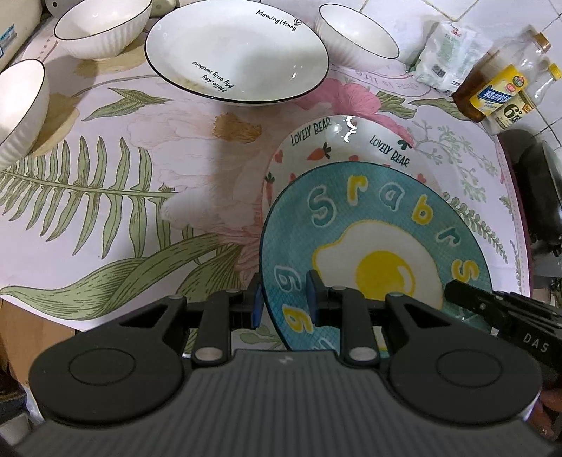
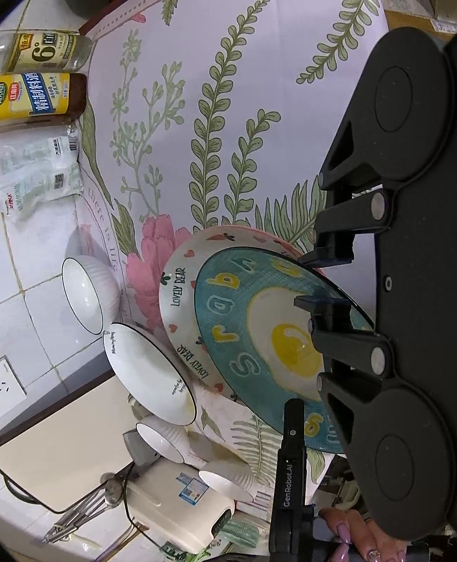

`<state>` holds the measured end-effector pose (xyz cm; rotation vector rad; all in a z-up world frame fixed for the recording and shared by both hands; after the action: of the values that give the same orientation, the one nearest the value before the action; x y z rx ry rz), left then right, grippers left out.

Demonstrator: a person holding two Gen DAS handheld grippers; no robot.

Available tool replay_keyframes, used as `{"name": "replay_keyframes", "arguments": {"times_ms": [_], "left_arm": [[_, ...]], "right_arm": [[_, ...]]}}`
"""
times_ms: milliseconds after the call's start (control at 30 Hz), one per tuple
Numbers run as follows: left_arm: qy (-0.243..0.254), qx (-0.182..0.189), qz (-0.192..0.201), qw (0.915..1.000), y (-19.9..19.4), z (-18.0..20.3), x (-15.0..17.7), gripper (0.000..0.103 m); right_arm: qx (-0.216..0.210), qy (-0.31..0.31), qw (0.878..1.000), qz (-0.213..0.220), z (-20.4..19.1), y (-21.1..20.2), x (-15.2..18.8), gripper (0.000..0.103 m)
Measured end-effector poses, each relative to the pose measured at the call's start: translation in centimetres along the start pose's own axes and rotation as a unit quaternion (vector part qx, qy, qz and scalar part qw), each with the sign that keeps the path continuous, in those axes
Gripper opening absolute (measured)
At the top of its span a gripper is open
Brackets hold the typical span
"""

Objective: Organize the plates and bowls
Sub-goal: 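Carry the blue egg plate with both grippers and lower it onto the bunny-print plate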

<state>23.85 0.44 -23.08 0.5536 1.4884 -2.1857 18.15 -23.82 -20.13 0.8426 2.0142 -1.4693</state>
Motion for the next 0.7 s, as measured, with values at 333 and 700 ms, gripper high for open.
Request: {"name": "replay_keyframes", "arguments": {"times_ms": [333, 700], "left_arm": [[-0.002, -0.005, 0.011, 0.9999, 0.1, 0.3, 0.3, 0.022], [-0.004, -0.032, 0.019, 0.9993, 0.3, 1.0, 0.4, 0.022]], "right_arm": [[0.038, -0.031, 0.999, 0.001, -0.8, 0.5, -0.2, 0.025], [0.063, -0.087, 0.994, 0.034, -1.4, 1.4, 0.3, 0.033]]}}
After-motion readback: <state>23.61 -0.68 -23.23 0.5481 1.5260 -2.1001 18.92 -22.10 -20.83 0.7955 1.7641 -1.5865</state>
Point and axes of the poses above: each gripper's, at about its wrist camera, not at the fingertips, and y roughly the way its jaws point, z to its right, x to its underside, the point moved 2 cm from there along y, roughly the way its jaws point, and after that the axes turned 15 degrees about z, right-handed, at the moved point
